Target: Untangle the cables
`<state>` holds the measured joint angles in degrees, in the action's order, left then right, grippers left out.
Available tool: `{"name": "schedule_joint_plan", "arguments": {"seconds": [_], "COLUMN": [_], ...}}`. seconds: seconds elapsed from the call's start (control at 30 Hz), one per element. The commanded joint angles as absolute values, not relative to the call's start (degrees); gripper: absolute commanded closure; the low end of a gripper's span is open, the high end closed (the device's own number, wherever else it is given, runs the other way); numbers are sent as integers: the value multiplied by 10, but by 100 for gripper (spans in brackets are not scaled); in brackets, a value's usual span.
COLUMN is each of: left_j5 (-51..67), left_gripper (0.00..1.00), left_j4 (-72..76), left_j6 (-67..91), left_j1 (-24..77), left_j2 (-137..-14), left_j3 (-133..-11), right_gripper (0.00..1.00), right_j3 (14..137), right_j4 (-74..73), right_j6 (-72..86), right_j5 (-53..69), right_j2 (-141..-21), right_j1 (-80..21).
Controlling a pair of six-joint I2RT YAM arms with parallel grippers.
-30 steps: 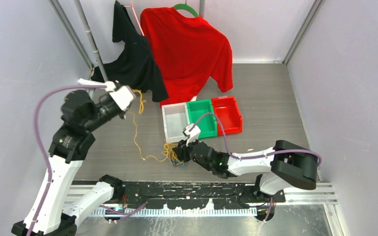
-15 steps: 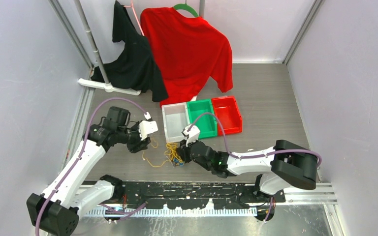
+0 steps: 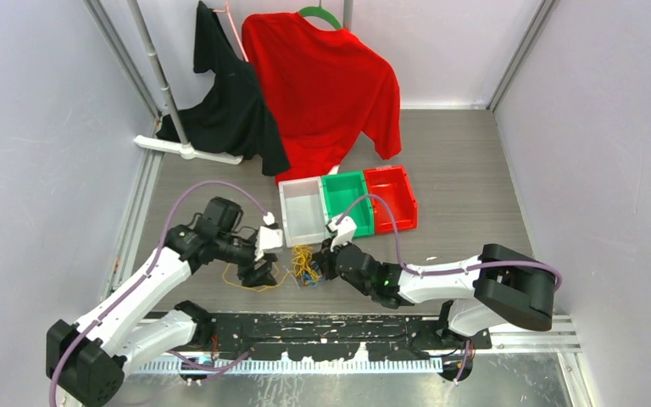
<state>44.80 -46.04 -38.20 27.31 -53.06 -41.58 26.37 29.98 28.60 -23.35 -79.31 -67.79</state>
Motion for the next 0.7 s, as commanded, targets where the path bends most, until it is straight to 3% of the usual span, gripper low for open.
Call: {"name": "schedule_joint_plan", "arguments": {"seconds": [0.0, 0.3, 0.67], "left_j5": [417, 224, 108], "left_gripper": [40, 47, 54], "left_j4": [-353, -139, -60], "left_j6": [-346, -351, -390], "left_j1": [336, 457, 472], "left_j2": [-550, -604, -672], "left_j3": [-388, -309, -276], "right_gripper": [94, 97, 99], "right_j3": [262, 245, 217], "right_j4": [332, 349, 354], "right_j6": [308, 317, 322], "right_j5": [-262, -276, -270], "right_j2": [-772, -753, -703], "right_j1": [-676, -675, -667]}}
